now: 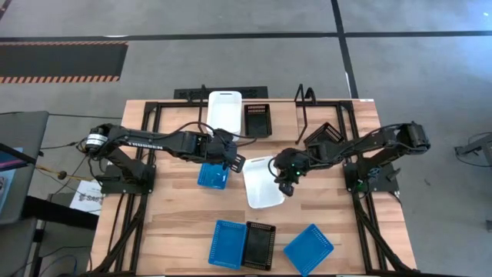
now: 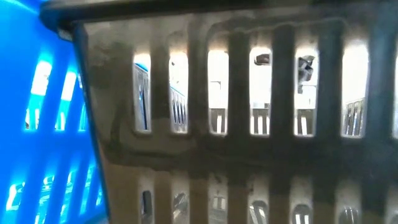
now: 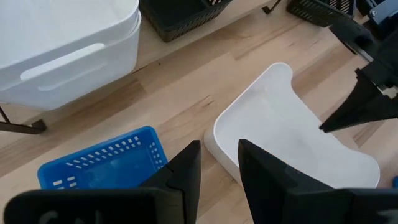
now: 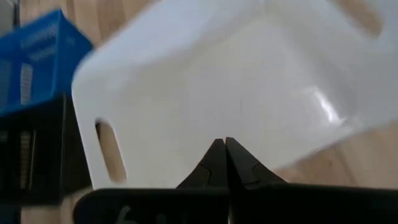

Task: Stack baskets on shelf by color
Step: Stack the white bin on top of the white bin on the shelf

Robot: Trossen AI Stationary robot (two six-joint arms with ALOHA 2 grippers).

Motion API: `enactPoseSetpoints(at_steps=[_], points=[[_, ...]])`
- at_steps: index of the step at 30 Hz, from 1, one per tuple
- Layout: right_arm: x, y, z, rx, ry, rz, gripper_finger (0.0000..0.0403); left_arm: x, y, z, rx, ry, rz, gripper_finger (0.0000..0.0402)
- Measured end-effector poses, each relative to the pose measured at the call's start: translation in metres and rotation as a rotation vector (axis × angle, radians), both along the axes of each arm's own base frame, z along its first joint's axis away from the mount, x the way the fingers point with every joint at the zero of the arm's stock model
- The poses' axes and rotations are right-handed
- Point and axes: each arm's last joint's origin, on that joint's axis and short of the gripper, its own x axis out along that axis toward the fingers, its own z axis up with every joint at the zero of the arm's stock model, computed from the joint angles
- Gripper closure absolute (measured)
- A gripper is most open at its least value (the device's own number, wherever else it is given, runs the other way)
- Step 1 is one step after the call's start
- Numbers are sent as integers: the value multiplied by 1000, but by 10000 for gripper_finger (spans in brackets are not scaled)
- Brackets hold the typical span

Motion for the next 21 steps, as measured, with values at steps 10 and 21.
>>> enactPoseSetpoints(at_steps=[10, 21], points=[[-13, -7, -4, 17, 144, -52, 403, 0, 0, 0, -3, 0, -2, 308], [-23, 30, -36, 27, 400, 27, 403, 0, 0, 0, 0, 3, -9, 308]])
